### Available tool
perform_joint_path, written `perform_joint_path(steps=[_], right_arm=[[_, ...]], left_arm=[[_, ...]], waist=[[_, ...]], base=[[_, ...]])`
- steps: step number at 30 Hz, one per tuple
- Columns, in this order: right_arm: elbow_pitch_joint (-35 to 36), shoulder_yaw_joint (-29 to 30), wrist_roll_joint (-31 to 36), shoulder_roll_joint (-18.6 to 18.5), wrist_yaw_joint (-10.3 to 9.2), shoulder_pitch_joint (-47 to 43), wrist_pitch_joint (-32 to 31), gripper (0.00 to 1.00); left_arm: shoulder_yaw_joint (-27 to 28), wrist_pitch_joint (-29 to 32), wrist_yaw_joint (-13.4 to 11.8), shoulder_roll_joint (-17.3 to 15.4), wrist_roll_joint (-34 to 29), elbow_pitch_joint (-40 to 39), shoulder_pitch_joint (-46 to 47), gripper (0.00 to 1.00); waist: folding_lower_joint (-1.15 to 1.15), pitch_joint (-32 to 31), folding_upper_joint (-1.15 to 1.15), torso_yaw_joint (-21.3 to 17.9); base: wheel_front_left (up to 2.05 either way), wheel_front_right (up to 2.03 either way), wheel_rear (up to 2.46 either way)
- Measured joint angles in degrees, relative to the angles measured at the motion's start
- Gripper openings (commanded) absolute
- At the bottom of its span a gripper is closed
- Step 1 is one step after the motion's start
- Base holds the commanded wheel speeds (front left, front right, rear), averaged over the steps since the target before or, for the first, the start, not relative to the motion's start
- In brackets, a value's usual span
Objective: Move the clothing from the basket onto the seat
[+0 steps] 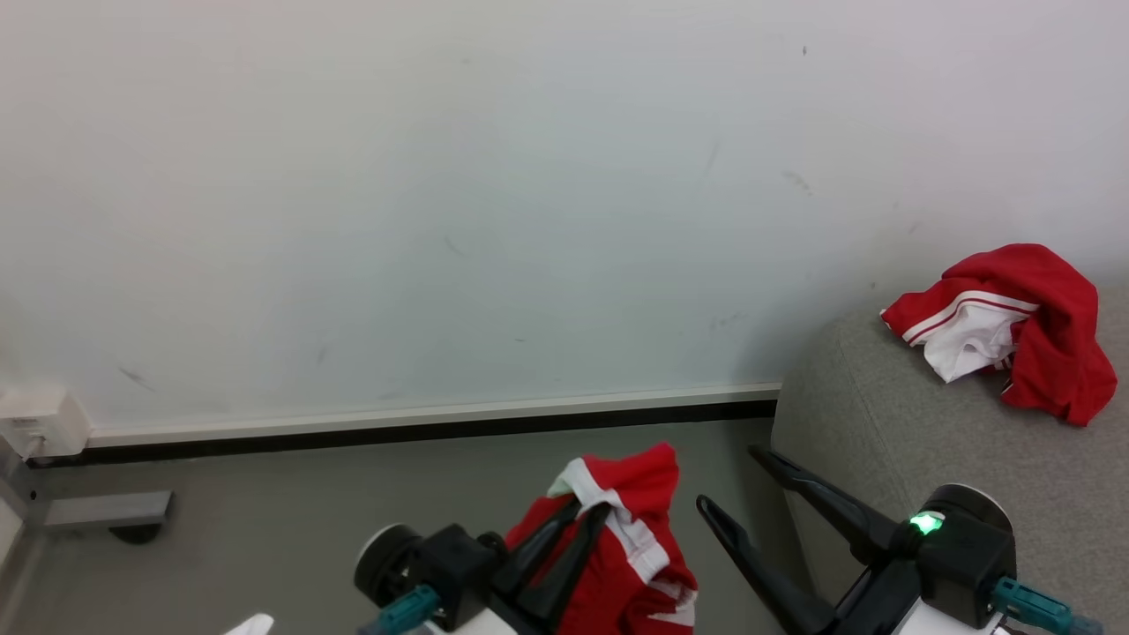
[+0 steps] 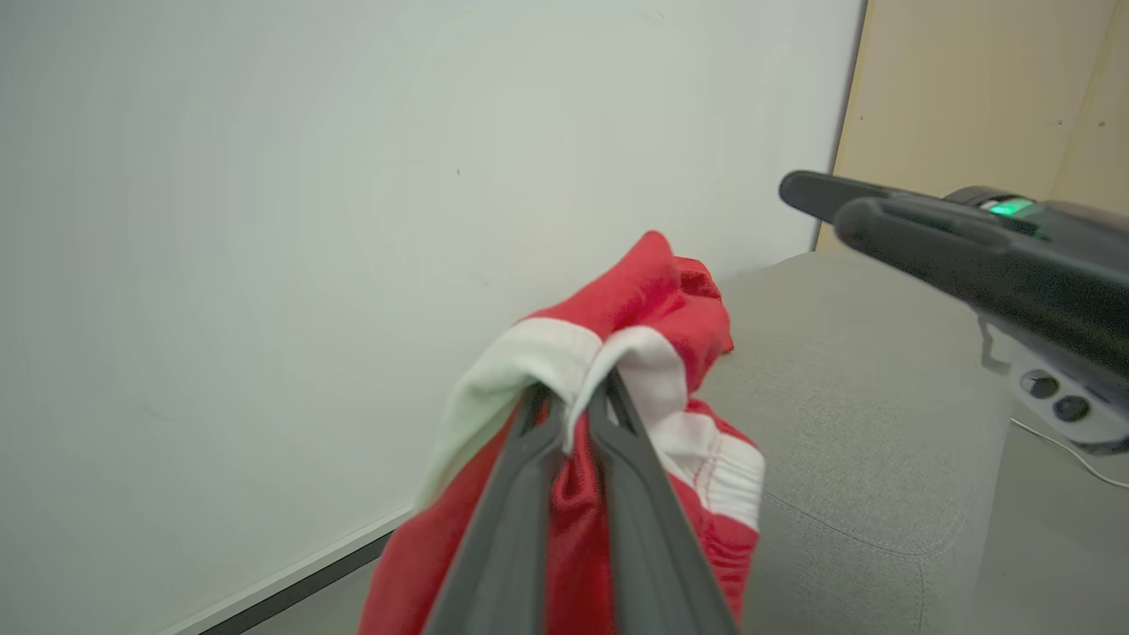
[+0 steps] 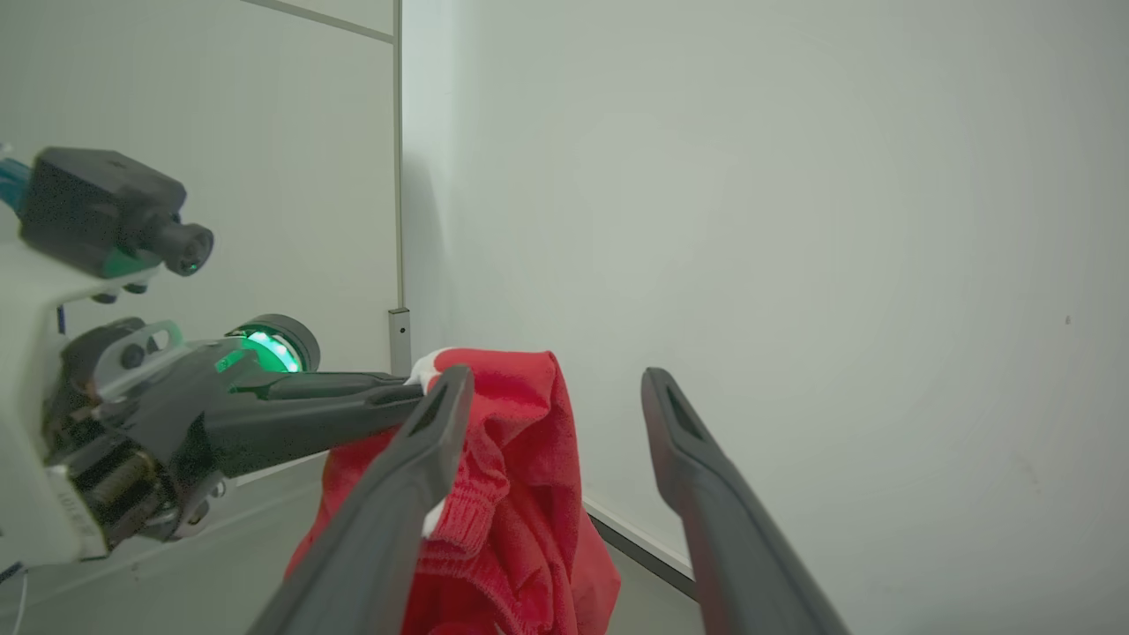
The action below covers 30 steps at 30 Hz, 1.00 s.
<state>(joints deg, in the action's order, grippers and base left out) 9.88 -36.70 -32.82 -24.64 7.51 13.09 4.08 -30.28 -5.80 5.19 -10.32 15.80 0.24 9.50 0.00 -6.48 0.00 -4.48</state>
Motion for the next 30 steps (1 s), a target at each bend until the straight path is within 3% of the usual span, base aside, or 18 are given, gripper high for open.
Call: perform_joint_path(steps=[15,27,28,29,30], right_arm=[[-4.1,-12.51,-5.08,-5.28,0.03,5.73,-4.94,1.0],[-7.1,-15.4,-6.28,-5.84,0.03,8.03,-3.08,1.0],[-7.15,-15.57,-6.48,-5.72,0.03,8.09,-2.75,0.84],[-7.15,-15.75,-6.66,-5.63,0.03,8.18,-2.37,0.38],[-7.17,-15.73,-6.97,-5.46,0.03,8.21,-1.88,0.09]], left_arm=[[-8.45,2.38,1.7,0.3,0.31,-3.39,2.72,0.0],[-12.34,5.21,2.02,-0.76,6.06,-7.66,3.13,0.0],[-12.36,5.22,2.02,-0.91,6.45,-7.64,3.13,0.0],[-12.38,5.22,2.02,-1.02,6.59,-7.6,3.13,0.0],[-12.37,5.21,2.02,-1.08,6.69,-7.51,3.13,0.0]], waist=[[0.0,0.27,0.0,-1.65],[0.0,0.82,0.0,-2.39],[0.0,0.88,0.0,-2.43],[0.0,0.93,0.0,-2.46],[0.0,0.98,0.0,-2.49]], base=[[0.0,0.0,0.0],[0.0,0.0,0.0],[0.0,0.0,0.0],[0.0,0.0,0.0],[0.0,0.0,0.0]])
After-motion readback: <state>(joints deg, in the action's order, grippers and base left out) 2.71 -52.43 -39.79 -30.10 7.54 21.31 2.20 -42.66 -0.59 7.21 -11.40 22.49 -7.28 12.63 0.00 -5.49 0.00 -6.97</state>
